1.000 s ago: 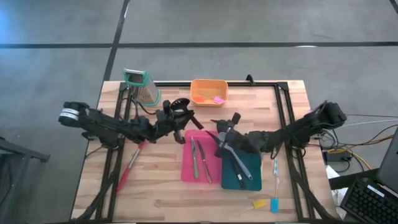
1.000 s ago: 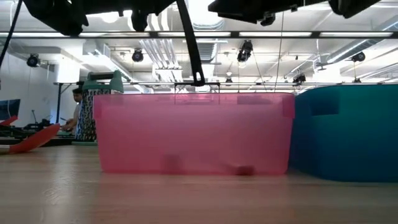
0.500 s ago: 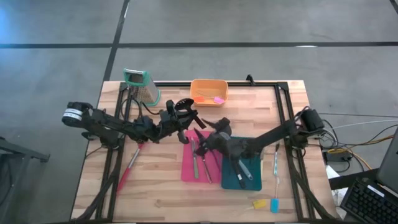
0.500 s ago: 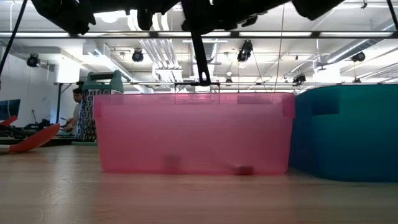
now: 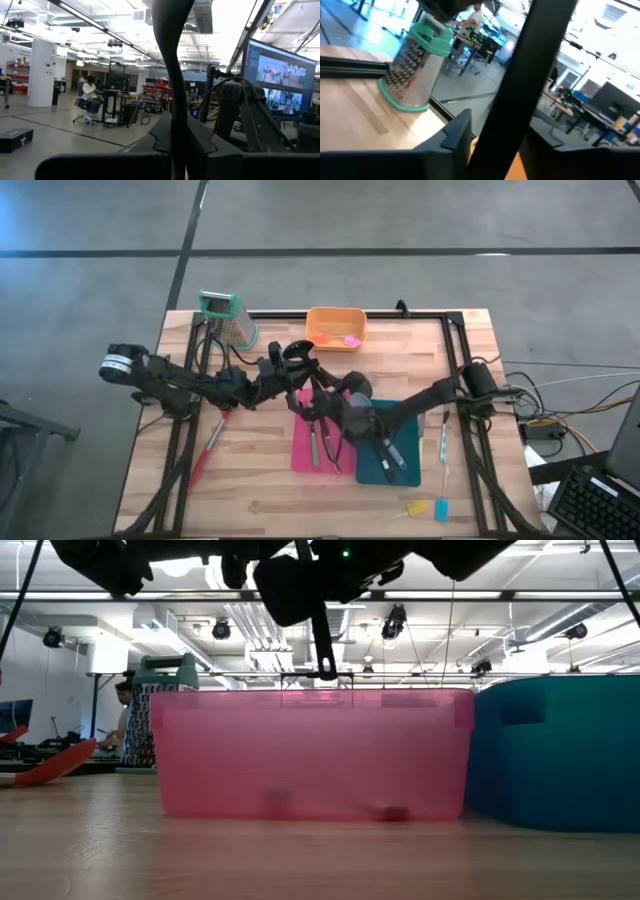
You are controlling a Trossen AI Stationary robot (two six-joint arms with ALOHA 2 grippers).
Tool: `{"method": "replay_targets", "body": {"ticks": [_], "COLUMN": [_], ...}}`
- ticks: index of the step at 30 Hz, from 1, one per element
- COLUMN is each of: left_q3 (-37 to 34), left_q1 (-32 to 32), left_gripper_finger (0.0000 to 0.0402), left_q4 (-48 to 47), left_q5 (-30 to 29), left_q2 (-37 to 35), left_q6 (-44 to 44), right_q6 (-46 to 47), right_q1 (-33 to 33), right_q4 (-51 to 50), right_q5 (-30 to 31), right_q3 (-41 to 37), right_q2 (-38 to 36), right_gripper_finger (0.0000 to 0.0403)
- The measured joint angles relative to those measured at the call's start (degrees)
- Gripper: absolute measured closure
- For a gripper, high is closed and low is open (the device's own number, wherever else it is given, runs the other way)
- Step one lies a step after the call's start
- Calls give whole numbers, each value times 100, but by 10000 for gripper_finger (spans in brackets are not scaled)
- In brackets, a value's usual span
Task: Pick & Place Kitchen Items
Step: Put the black spoon into the blue bin
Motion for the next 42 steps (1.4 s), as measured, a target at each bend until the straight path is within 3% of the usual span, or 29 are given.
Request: {"method": "replay_targets", "body": {"ticks": [4, 13, 20, 25, 29, 33, 37, 42], "left_q3": [2, -18, -11, -52, -92, -210, -240, -241], "left_q1": [-8, -4, 2, 0, 0, 0, 0, 0], "left_gripper_finger": [379, 332, 304, 297, 299, 301, 299, 300], "left_q4": [3, -233, -1382, -2095, -2735, -3029, -3446, -3808], "left_q5": [-7, 108, -205, -451, -504, -571, -570, -562], "left_q2": [-25, -11, -334, -800, -1191, -1514, -1696, -1777], "left_q6": [77, 370, 624, 643, 614, 574, 435, 392], "right_q6": [53, -92, -75, 563, 2121, 4436, 6541, 7873], "right_q1": [6, 34, 182, 628, 1215, 1608, 1554, 1472], "right_q4": [86, -44, -75, -1532, -3330, -5633, -7803, -8838], "right_q5": [169, -92, 71, 813, 868, 133, -1503, -3060], "right_q3": [-96, -834, -1414, -1663, -1634, -1318, -941, -789], "right_q2": [-181, -909, -1813, -2654, -3405, -4102, -4404, -4372], "right_gripper_finger": [330, 330, 330, 330, 330, 330, 330, 330]}}
